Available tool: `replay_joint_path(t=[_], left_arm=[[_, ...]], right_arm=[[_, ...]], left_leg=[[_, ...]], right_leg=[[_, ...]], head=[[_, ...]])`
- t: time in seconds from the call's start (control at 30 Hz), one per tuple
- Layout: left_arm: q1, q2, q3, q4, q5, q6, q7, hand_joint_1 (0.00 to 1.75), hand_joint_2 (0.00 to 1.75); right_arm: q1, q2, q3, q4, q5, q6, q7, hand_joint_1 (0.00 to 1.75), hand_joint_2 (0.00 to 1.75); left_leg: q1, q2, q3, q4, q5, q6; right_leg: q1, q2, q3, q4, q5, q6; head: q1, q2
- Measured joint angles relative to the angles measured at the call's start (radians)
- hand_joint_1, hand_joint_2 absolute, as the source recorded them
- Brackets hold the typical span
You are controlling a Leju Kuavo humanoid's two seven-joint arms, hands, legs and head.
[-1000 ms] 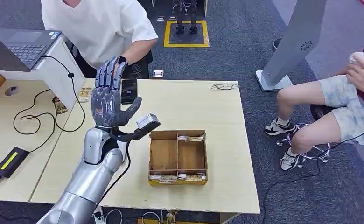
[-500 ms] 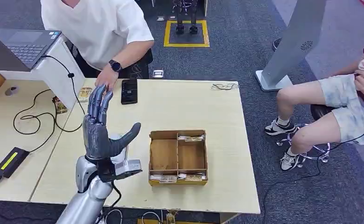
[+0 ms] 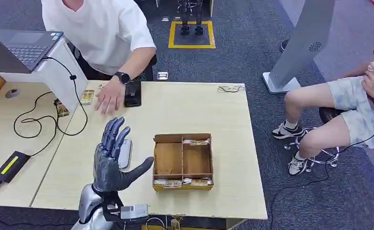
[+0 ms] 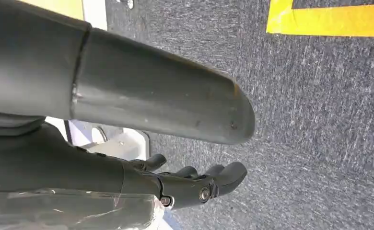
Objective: Pass the card to the sensor for recognition and then transmit it.
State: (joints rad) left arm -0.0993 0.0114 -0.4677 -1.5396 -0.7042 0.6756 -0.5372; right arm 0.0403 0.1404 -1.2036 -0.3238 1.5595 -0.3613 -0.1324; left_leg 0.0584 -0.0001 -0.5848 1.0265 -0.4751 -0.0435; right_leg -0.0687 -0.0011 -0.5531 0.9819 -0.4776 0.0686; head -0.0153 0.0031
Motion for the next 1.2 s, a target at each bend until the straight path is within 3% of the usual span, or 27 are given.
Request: replay_joint_path(t=[0.17, 0.5, 0.67, 0.7, 0.83, 1.0, 1.2], left_arm=[[0.034, 0.004, -0.062, 0.0, 0.067, -0.047, -0.063, 0.0, 0.0], [0.048, 0.003, -0.124, 0.0, 0.086, -0.062, -0.068, 0.0, 0.0], [0.051, 0.004, -0.149, -0.012, 0.103, -0.119, -0.079, 0.0, 0.0], [0.052, 0.004, -0.159, -0.018, 0.098, -0.129, -0.079, 0.0, 1.75], [0.052, 0.005, -0.194, -0.034, -0.034, -0.124, -0.055, 0.0, 1.75], [0.02, 0.011, -0.245, -0.028, -0.229, -0.092, 0.049, 0.0, 1.75], [-0.014, 0.024, -0.294, -0.006, -0.312, -0.065, 0.113, 0.0, 1.75]], right_arm=[[0.003, 0.019, -0.029, -0.038, 0.013, 0.022, -0.008, 0.0, 0.0], [0.003, 0.037, -0.05, -0.074, 0.013, 0.029, -0.011, 0.0, 0.0], [0.003, 0.042, -0.057, -0.082, 0.013, 0.033, -0.017, 0.0, 0.0], [0.003, 0.043, -0.059, -0.083, 0.013, 0.035, -0.017, 0.0, 0.0], [0.003, 0.048, -0.063, -0.092, 0.013, 0.042, -0.017, 0.0, 0.0], [0.002, 0.049, -0.063, -0.093, 0.013, 0.047, -0.017, 0.0, 0.0], [-0.001, 0.048, -0.061, -0.083, 0.013, 0.028, -0.007, 0.0, 0.0]], left_leg=[[0.0, 0.0, 0.0, 0.0, 0.0, 0.0], [0.0, 0.0, 0.0, 0.0, 0.0, 0.0], [0.0, 0.0, 0.0, 0.0, 0.0, 0.0], [0.0, 0.0, 0.0, 0.0, 0.0, 0.0], [0.0, 0.0, 0.0, 0.0, 0.0, 0.0], [0.0, 0.0, 0.0, 0.0, 0.0, 0.0], [0.0, 0.0, 0.0, 0.0, 0.0, 0.0]], right_leg=[[0.0, 0.0, 0.0, 0.0, 0.0, 0.0], [0.0, 0.0, 0.0, 0.0, 0.0, 0.0], [0.0, 0.0, 0.0, 0.0, 0.0, 0.0], [0.0, 0.0, 0.0, 0.0, 0.0, 0.0], [0.0, 0.0, 0.0, 0.0, 0.0, 0.0], [0.0, 0.0, 0.0, 0.0, 0.0, 0.0], [0.0, 0.0, 0.0, 0.0, 0.0, 0.0]], head=[[0.0, 0.0], [0.0, 0.0], [0.0, 0.0], [0.0, 0.0], [0.0, 0.0], [0.0, 0.0], [0.0, 0.0]])
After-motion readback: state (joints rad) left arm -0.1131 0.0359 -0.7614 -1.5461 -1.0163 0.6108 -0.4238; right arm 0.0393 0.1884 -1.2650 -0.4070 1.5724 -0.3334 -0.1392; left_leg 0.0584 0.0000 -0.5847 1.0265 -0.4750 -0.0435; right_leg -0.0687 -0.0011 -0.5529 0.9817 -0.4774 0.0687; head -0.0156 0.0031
